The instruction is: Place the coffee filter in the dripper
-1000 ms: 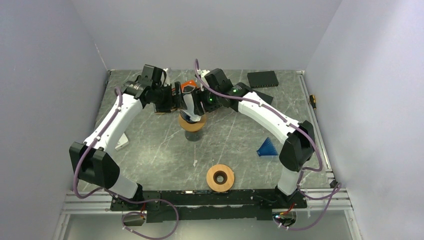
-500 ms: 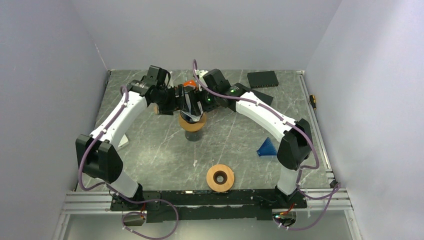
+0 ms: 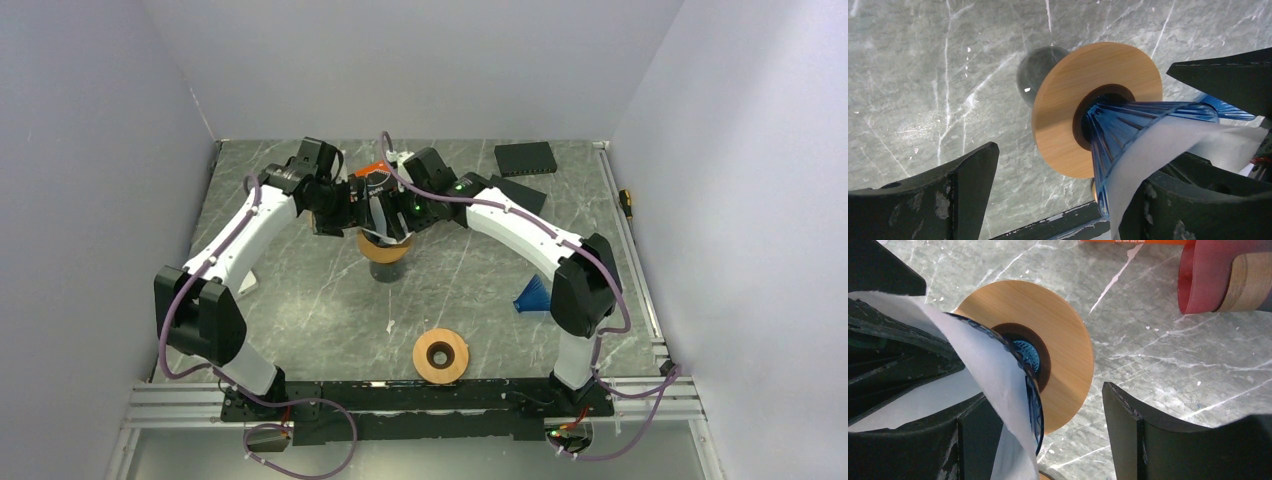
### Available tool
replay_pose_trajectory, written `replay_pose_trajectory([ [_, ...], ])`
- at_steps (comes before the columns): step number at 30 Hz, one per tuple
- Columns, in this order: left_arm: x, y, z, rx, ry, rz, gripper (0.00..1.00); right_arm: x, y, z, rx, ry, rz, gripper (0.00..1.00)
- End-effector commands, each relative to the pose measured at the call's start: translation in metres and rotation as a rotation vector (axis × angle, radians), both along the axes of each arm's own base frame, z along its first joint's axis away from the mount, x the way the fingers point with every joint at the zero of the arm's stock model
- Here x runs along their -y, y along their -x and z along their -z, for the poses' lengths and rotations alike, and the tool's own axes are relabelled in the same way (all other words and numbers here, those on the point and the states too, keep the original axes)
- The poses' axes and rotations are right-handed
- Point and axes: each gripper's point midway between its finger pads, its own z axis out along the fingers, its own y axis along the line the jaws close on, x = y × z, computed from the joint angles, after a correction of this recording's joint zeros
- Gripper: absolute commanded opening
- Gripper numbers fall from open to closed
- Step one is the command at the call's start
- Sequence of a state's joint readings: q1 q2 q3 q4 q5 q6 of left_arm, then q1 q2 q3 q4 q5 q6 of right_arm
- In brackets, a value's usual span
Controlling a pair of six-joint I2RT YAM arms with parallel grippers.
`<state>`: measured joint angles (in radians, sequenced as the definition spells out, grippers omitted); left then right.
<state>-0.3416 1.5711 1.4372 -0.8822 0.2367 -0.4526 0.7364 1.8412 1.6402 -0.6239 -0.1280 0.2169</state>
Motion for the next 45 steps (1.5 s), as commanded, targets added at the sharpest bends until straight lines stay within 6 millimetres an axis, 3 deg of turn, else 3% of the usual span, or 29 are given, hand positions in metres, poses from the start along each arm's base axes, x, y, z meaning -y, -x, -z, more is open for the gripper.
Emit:
replay_pose_trajectory([
  [1,-0.008,-0.001,0.006,0.018,-0.053,0.000,0.83,0.001,-0.007,0.001,0.044,0.014,0.006,0.72],
  [13,-0.010,-0.002,0.020,0.003,-0.094,0.003,0.83,-0.004,-0.015,0.015,0.039,0.024,0.016,0.75],
  [23,-0.012,-0.003,0.021,0.003,-0.113,-0.006,0.84,-0.001,-0.018,0.024,0.037,0.053,0.033,0.76],
  [31,-0.014,-0.004,0.009,0.031,-0.121,-0.001,0.85,0.002,-0.014,-0.004,0.074,0.029,0.014,0.78],
  [40,-0.014,-0.006,-0.005,0.056,-0.112,-0.003,0.88,0.003,-0.006,-0.048,0.104,-0.083,-0.003,0.81],
  [45,-0.011,-0.007,-0.017,0.077,-0.085,0.000,0.90,0.006,-0.004,-0.060,0.100,-0.122,-0.006,0.82],
])
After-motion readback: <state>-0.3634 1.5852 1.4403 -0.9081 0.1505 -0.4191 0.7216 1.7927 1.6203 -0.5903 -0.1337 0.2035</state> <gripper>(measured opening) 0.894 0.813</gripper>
